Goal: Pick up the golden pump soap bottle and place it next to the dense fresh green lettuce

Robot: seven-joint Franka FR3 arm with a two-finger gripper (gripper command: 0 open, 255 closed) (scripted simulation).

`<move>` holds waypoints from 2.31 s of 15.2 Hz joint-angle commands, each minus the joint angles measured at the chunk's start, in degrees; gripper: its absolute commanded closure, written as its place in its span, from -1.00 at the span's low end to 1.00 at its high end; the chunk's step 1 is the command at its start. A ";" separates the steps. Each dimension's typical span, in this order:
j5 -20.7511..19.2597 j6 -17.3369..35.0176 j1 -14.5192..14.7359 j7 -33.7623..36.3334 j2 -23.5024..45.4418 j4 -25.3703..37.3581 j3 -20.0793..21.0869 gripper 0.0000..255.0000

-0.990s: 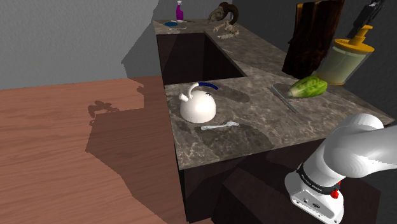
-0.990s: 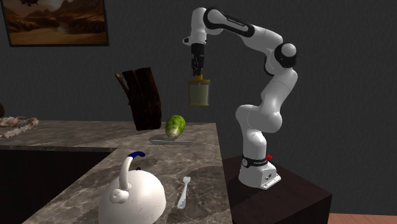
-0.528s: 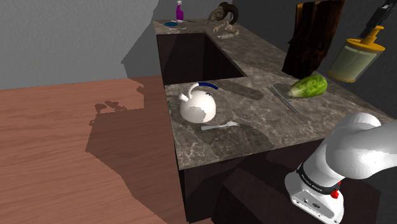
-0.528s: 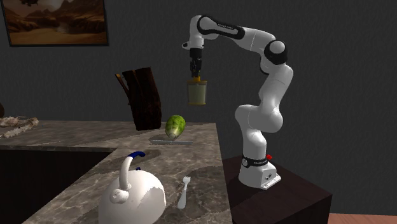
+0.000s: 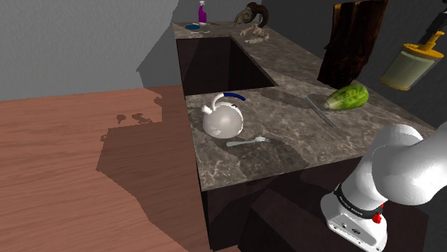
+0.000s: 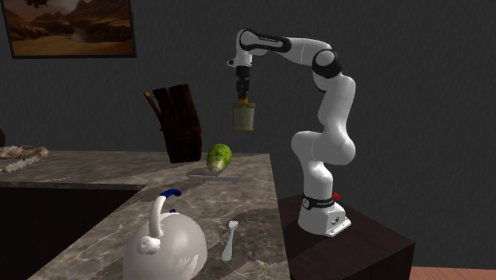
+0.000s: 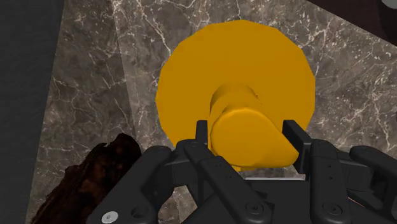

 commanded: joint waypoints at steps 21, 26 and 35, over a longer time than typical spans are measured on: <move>-11.45 -0.46 37.56 -9.97 -9.92 25.32 -37.13 1.00; -10.93 4.13 33.43 -9.03 -9.78 18.48 -35.76 1.00; -11.24 11.25 28.57 -7.66 -10.39 8.99 -34.69 1.00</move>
